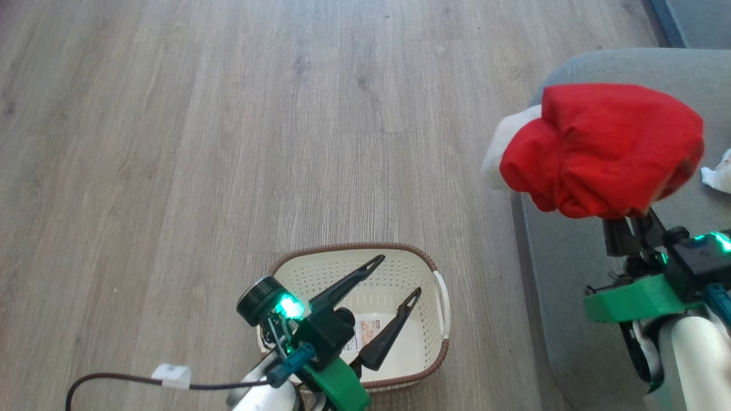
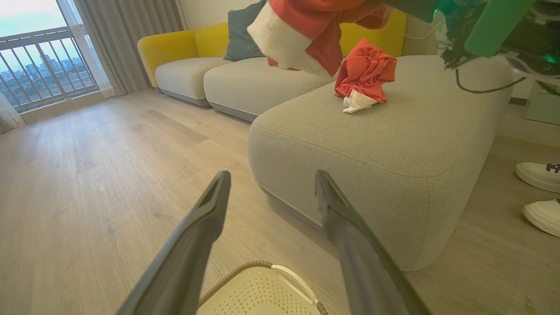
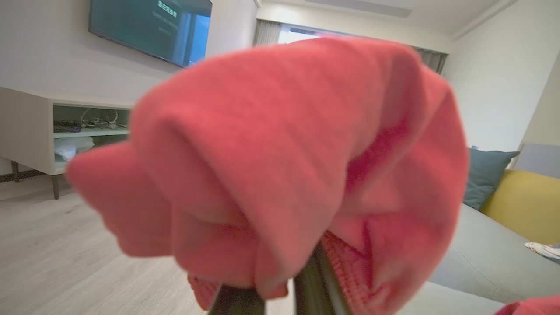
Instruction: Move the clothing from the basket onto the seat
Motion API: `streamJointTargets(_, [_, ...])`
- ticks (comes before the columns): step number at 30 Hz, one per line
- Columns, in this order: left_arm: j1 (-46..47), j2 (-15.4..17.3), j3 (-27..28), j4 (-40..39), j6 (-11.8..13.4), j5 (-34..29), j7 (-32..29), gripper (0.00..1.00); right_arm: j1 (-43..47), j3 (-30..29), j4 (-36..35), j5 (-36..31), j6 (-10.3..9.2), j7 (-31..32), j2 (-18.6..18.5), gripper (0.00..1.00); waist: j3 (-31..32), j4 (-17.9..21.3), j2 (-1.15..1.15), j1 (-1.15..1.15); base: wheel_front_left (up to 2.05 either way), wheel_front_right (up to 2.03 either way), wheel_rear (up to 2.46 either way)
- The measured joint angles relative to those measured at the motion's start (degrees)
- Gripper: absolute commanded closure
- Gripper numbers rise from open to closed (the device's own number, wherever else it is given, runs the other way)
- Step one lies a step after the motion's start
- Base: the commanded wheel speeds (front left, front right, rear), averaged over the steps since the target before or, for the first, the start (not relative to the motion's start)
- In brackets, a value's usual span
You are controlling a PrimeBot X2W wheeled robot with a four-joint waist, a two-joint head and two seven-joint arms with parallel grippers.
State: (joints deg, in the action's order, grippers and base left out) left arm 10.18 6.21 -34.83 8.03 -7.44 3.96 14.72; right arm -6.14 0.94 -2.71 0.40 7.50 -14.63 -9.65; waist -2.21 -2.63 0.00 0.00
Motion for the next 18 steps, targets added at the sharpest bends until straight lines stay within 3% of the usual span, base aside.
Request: streamJointTargets(18, [-3.60,0.10,-0.30,2.94,0.00,1.60,-0.01,0.00,4.60,-7.06,6.23,-0.31,0.00,0.00,2.49,1.00,1.18,1.55,0.00,0.00,0.00,0.00,0.00])
